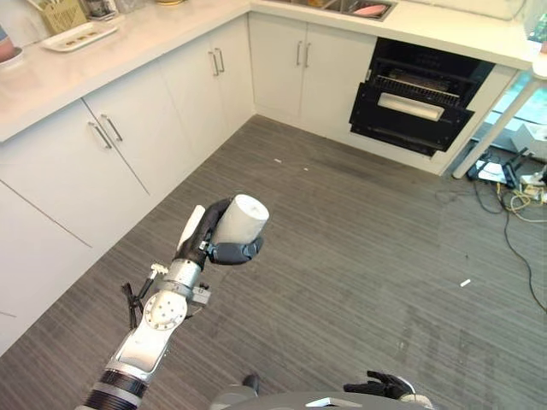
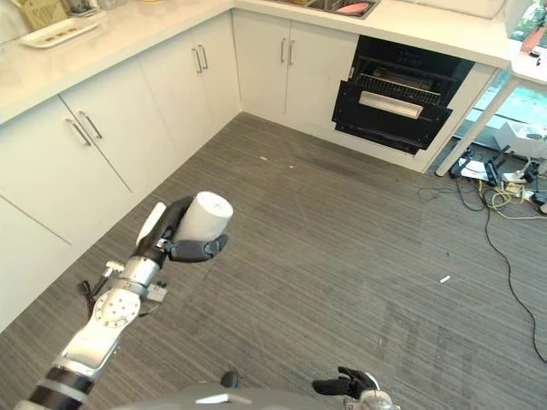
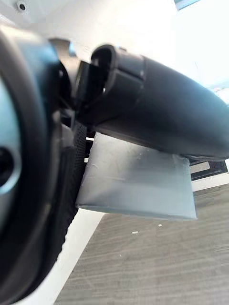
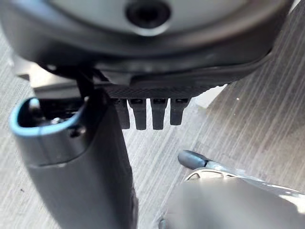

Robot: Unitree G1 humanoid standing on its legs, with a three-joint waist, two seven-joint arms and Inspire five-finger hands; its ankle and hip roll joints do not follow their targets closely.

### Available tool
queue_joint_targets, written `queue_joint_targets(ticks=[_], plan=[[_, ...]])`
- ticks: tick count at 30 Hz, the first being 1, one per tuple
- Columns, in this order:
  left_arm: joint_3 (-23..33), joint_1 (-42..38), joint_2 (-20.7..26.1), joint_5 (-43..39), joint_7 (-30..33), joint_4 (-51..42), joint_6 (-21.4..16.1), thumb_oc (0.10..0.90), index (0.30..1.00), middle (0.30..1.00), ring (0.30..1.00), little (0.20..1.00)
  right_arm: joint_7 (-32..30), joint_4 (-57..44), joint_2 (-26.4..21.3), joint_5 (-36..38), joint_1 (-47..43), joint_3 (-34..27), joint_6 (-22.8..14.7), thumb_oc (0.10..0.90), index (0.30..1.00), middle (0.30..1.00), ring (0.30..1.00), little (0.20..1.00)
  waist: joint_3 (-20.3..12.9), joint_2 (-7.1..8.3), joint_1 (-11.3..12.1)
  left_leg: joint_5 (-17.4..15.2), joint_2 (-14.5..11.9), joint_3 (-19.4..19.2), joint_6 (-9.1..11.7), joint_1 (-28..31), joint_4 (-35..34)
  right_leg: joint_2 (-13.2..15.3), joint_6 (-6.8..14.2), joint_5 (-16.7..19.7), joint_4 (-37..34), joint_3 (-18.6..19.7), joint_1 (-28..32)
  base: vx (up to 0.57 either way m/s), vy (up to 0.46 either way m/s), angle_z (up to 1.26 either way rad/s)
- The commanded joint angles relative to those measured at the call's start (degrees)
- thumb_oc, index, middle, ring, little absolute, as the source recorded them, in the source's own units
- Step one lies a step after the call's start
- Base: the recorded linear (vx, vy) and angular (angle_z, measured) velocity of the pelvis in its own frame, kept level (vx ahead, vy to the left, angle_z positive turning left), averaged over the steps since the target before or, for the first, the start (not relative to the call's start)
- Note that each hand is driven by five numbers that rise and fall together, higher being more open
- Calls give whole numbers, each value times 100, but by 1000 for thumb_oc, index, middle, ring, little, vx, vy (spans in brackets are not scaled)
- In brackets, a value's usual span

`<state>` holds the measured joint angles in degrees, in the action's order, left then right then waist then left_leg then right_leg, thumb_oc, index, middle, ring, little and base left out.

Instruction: Place the dishes in the dishwasher.

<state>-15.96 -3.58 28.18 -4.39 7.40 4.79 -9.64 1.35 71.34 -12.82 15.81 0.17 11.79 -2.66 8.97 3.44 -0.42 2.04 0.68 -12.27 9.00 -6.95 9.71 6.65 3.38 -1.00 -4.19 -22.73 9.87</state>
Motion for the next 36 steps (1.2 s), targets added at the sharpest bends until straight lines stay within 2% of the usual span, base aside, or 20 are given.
queue_joint_targets(ticks=[1, 2, 4, 6, 8, 9, 11, 13, 14, 15, 18, 22, 27, 29, 30, 32, 33, 34, 35, 36], plan=[[365, -245, 123, -98, -69, -850, -436, 400, 300, 300, 300, 300, -72, 174, -250, -45, -157, -143, 20, 800, 900, 900, 900, 900, -126, -128, 114, 27, -707, -300, -186, 45, -30, -86, 380, -283, -81, 103, -83, 114, 82, 45], [340, -158, 122, -51, -101, -801, -424, 400, 300, 300, 300, 300, -81, 247, -236, -82, -114, -165, 27, 800, 900, 900, 900, 900, -187, -167, 128, -207, -516, -116, -342, 252, -317, -81, 420, -276, -81, 206, -11, 154, 118, -68], [264, -150, 197, 69, -209, -791, -395, 400, 300, 300, 300, 300, -52, 285, -240, -105, -79, -288, 78, 800, 900, 900, 900, 900, -262, -135, 47, -293, -349, -107, -560, 372, -490, 30, 472, -188, 2, 215, 81, 229, 199, -76], [261, -152, 214, 93, -242, -812, -382, 400, 300, 300, 300, 300, -48, 291, -237, -110, -84, -296, 71, 800, 900, 900, 900, 900, -270, -134, 54, -311, -304, -67, -610, 405, -509, 79, 480, -224, 187, 219, 42, 122, 143, -1], [246, -180, 292, 136, -318, -865, -329, 400, 300, 300, 300, 300, -21, 312, -209, -190, -108, -329, 106, 800, 900, 900, 900, 900, -242, -157, 17, -394, -204, -44, -766, 601, -639, 232, 540, -291, 1029, 292, -264, 147, 268, 4], [255, -188, 354, 227, -350, -904, -305, 400, 300, 300, 300, 300, 24, 305, -179, -258, -142, -307, 116, 800, 900, 900, 900, 900, -164, -174, -21, -529, -78, -44, -935, 799, -714, 444, 732, -62, 1934, 400, -613, 200, 339, 2], [225, -206, 361, 258, -372, -896, -247, 400, 300, 300, 300, 300, 32, 291, -129, -261, -177, -300, 122, 800, 900, 900, 900, 900, -85, -215, -86, -604, -7, -4, -1040, 1021, -798, 549, 876, 340, 2795, 540, -982, 179, 234, -2], [227, -212, 360, 259, -372, -895, -246, 400, 300, 300, 300, 300, 32, 291, -129, -261, -183, -300, 122, 800, 900, 900, 900, 900, -91, -219, -79, -577, -11, -15, -1044, 1000, -805, 545, 867, 363, 2796, 548, -1011, 183, 71, 16], [130, -222, 326, 238, -460, -842, -210, 400, 300, 300, 300, 300, 48, 212, -81, -244, -224, -185, 89, 800, 900, 900, 900, 900, -34, -324, -217, -557, 0, 245, -1013, 1374, -1125, 250, 747, 371, 2811, 827, -1691, 320, 77, 30], [130, -222, 326, 238, -460, -842, -210, 400, 300, 300, 300, 300, 48, 212, -81, -244, -224, -185, 89, 800, 900, 900, 900, 900, -34, -324, -217, -557, 0, 245, -1013, 1374, -1125, 250, 747, 371, 2811, 827, -1691, 452, 66, 35], [55, -344, 291, 175, -509, -860, -221, 400, 300, 300, 300, 300, 24, 149, -96, -185, -233, -123, 69, 800, 900, 900, 900, 900, 40, -327, -424, -753, 40, 659, -926, 1895, -1466, 157, 754, 534, 1389, 1119, -2277, 402, -58, 42], [22, -450, 234, 318, -566, -752, -193, 400, 300, 300, 300, 300, 114, 240, -84, -277, -199, -175, 168, 800, 900, 900, 900, 900, -7, -325, -587, -1154, -67, 855, -785, 2316, -1471, 216, 893, 864, 307, 864, -2528, 491, -113, 88], [-13, -410, 145, 305, -618, -688, -185, 400, 300, 300, 300, 300, 136, 366, -147, -334, -16, -236, 193, 800, 900, 900, 900, 900, -120, -276, -662, -1425, -74, 1044, -760, 2662, -1309, 241, 829, 994, 438, 727, -2297, 385, -118, 35], [-23, -360, 62, 237, -621, -652, -194, 400, 300, 300, 300, 300, 131, 438, -255, -283, 30, -333, 201, 800, 900, 900, 900, 900, -217, -385, -733, -1007, -303, 1087, -484, 2606, -445, -8, 605, 832, 709, 763, -2048, 634, -326, 42], [-12, -326, 107, 126, -671, -628, -150, 400, 300, 300, 300, 300, 102, 452, -291, -208, 0, -370, 191, 800, 900, 900, 900, 900, -204, -388, -697, -120, -484, 893, -152, 2030, 903, -158, 350, 552, 777, 702, -1703, 572, -397, 23], [33, -295, 173, 65, -663, -638, -97, 400, 300, 300, 300, 300, 75, 393, -335, -145, -26, -330, 192, 800, 900, 900, 900, 900, -101, -217, -593, 533, -575, 786, 43, 1302, 2545, -218, 105, 336, 711, 713, -1308, 402, -328, -11], [33, -295, 173, 65, -663, -638, -97, 400, 300, 300, 300, 300, 75, 393, -335, -145, -26, -330, 192, 800, 900, 900, 900, 900, -101, -217, -593, 533, -575, 786, 43, 1302, 2545, -218, 105, 336, 711, 713, -1308, 371, -354, -28], [49, -313, 255, 80, -591, -616, -82, 400, 300, 300, 300, 300, 1, 394, -389, -88, -74, -343, 197, 800, 900, 900, 900, 900, -22, 49, -480, 531, -732, 391, -18, 617, 3605, -202, -79, 175, 572, 694, -977, 231, -239, -13], [49, -313, 255, 80, -591, -616, -82, 400, 300, 300, 300, 300, 1, 394, -389, -88, -74, -343, 197, 800, 900, 900, 900, 900, -22, 49, -480, 531, -732, 391, -18, 617, 3605, -202, -79, 175, 572, 694, -977, 546, -331, -30], [19, -318, 232, 41, -595, -653, -63, 400, 300, 300, 300, 300, -44, 433, -409, -28, -105, -340, 204, 800, 900, 900, 900, 900, 7, 91, -346, 121, -844, 101, -168, 128, 3458, -303, -112, 28, 467, 741, -637, 472, -83, -20]])
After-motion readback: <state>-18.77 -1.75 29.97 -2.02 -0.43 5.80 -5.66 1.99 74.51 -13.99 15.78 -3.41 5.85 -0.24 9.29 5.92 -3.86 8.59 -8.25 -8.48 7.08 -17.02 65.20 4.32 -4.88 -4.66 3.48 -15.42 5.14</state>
